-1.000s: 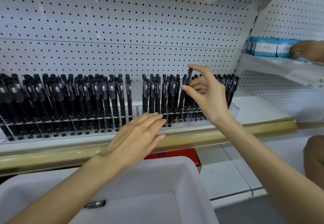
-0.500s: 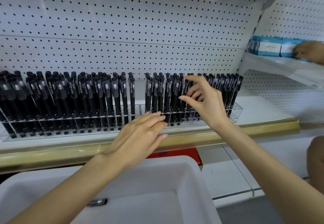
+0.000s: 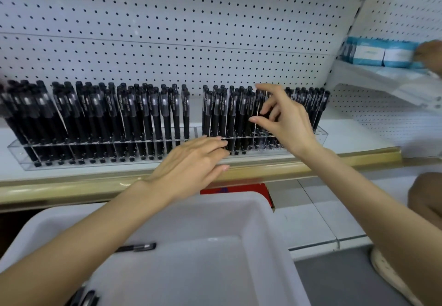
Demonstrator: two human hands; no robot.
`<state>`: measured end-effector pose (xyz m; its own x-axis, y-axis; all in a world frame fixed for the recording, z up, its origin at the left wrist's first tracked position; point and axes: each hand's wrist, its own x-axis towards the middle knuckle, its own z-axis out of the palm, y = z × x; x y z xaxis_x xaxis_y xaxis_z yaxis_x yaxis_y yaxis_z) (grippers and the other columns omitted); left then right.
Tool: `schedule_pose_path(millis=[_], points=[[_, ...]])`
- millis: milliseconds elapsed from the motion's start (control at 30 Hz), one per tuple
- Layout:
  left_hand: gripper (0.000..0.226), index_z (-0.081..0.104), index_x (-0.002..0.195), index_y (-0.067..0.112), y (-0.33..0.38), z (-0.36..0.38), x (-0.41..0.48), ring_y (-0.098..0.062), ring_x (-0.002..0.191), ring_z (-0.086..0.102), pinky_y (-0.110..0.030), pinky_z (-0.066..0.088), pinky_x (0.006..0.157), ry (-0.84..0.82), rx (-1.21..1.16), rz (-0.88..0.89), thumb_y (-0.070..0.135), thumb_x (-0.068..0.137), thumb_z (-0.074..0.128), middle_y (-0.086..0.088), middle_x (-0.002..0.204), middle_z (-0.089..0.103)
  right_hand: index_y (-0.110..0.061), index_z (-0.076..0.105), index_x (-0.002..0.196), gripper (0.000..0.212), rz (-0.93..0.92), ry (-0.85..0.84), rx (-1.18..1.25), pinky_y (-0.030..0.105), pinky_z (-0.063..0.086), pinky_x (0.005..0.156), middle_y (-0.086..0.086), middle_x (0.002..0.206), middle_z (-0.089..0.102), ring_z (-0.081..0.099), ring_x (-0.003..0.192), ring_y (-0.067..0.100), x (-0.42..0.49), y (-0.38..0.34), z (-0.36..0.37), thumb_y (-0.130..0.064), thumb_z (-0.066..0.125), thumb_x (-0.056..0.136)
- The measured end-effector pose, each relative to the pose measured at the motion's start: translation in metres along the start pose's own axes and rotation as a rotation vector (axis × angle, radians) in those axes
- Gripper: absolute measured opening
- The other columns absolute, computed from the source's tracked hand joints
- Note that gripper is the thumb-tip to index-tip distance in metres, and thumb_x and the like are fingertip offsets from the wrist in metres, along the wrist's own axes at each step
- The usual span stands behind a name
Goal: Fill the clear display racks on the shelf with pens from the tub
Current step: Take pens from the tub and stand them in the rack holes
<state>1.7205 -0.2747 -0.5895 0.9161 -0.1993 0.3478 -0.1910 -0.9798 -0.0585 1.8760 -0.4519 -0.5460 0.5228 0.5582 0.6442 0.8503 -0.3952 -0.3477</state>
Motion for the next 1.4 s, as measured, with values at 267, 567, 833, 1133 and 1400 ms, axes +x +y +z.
schedule_pose_path(millis=[267,567,833,1133,1400], points=[[0.051,0.059,0.128,0.020,0.006,-0.032,-0.054,-0.017,0.123,0.054,-0.040,0.047,0.096,-0.017,-0.108,-0.112,0.046,0.093,0.032,0.002,0.138,0.053,-0.031,0.042,0.135,0.057,-0.141,-0.129,-0.107,0.033,0.054,0.063,-0.009,0.092,0.054,0.056,0.064,0.007,-0.027,-0.054,-0.006,-0.036,0.068,0.084],[0.045,0.045,0.139,0.024,0.008,-0.014,-0.211,-0.013,0.126,0.047,-0.024,0.038,0.100,-0.170,-0.334,-0.555,0.038,0.096,0.047,0.008,0.145,0.042,-0.024,0.055,0.123,0.041,-0.211,-0.480,0.052,0.035,0.051,0.062,-0.006,0.104,0.056,0.058,0.071,0.009,-0.120,-0.121,0.081,-0.036,0.067,0.085],[0.059,0.034,0.145,0.015,0.021,0.015,-0.271,-0.021,0.129,0.044,-0.024,0.032,0.102,-0.320,-0.535,-0.962,0.040,0.095,0.051,-0.004,0.146,0.040,-0.023,0.043,0.138,0.053,-0.187,-0.790,0.081,0.029,0.041,0.091,-0.002,0.134,0.049,0.046,0.122,0.016,-0.162,-0.141,0.163,-0.041,0.060,0.091],[0.077,0.011,0.153,0.017,0.021,0.028,-0.281,-0.022,0.144,0.016,-0.032,0.018,0.117,-0.526,-0.638,-1.048,0.050,0.094,0.048,-0.004,0.158,0.012,-0.016,0.035,0.145,0.066,-0.187,-0.878,0.107,0.026,0.024,0.109,0.004,0.143,0.042,0.035,0.132,0.021,-0.169,-0.143,0.203,-0.044,0.058,0.091],[0.080,0.015,0.152,0.015,0.016,0.029,-0.274,-0.023,0.142,0.022,-0.030,0.022,0.112,-0.494,-0.698,-1.152,0.046,0.091,0.057,-0.007,0.154,0.021,-0.010,0.054,0.132,0.054,-0.109,-0.868,0.124,0.023,0.030,0.099,0.006,0.115,0.051,0.043,0.115,0.023,-0.168,-0.136,0.211,-0.039,0.063,0.088]])
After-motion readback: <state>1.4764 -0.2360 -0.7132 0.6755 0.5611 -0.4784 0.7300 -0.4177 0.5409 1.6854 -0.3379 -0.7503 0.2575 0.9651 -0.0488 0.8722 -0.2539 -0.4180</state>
